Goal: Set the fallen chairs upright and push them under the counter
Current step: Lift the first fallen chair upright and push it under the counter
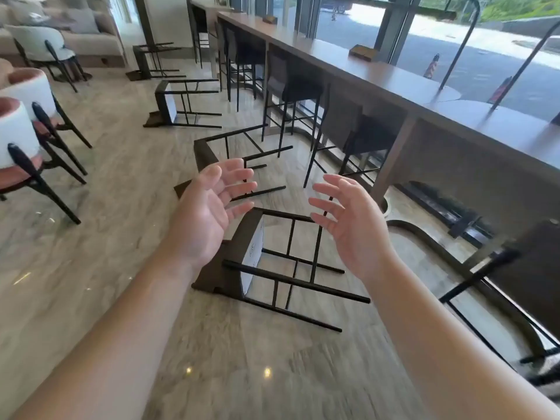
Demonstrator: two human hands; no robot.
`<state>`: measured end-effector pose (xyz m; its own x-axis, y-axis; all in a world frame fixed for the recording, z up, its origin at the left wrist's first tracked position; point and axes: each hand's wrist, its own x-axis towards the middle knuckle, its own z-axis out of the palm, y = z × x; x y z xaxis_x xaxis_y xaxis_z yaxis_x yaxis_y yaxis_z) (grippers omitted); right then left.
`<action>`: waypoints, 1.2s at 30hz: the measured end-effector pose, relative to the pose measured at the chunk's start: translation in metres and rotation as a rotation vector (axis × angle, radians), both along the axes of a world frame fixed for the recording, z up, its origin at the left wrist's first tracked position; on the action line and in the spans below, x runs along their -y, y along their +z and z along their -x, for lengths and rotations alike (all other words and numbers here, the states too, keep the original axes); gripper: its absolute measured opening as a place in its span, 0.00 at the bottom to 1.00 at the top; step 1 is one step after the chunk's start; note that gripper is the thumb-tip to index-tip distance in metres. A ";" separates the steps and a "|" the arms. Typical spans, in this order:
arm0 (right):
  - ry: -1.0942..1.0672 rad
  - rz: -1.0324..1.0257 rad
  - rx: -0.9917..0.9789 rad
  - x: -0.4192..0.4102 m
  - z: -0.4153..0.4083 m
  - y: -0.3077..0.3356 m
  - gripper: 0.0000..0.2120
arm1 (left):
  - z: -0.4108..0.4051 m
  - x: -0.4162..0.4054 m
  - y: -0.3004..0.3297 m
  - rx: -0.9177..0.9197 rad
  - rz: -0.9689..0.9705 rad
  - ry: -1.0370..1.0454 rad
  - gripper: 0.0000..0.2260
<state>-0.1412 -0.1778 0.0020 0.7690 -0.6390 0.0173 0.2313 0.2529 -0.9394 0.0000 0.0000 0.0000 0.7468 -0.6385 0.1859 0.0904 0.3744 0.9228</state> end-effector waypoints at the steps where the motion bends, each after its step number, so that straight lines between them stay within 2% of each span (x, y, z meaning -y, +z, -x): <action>1: 0.005 -0.013 0.001 -0.002 -0.005 -0.002 0.15 | -0.003 -0.001 -0.001 -0.014 0.008 0.001 0.23; 13: 0.067 -0.111 -0.011 0.021 -0.085 -0.030 0.16 | -0.072 0.018 -0.023 -0.056 -0.041 0.008 0.22; 22: 0.094 -0.161 -0.027 0.080 -0.186 -0.058 0.14 | -0.172 0.067 -0.040 -0.100 -0.122 0.065 0.20; 30: 0.091 -0.210 -0.040 0.142 -0.272 -0.067 0.15 | -0.262 0.135 -0.037 -0.086 -0.214 0.020 0.20; 36: 0.082 -0.200 -0.066 0.157 -0.325 -0.067 0.16 | -0.314 0.156 -0.040 -0.079 -0.218 -0.019 0.19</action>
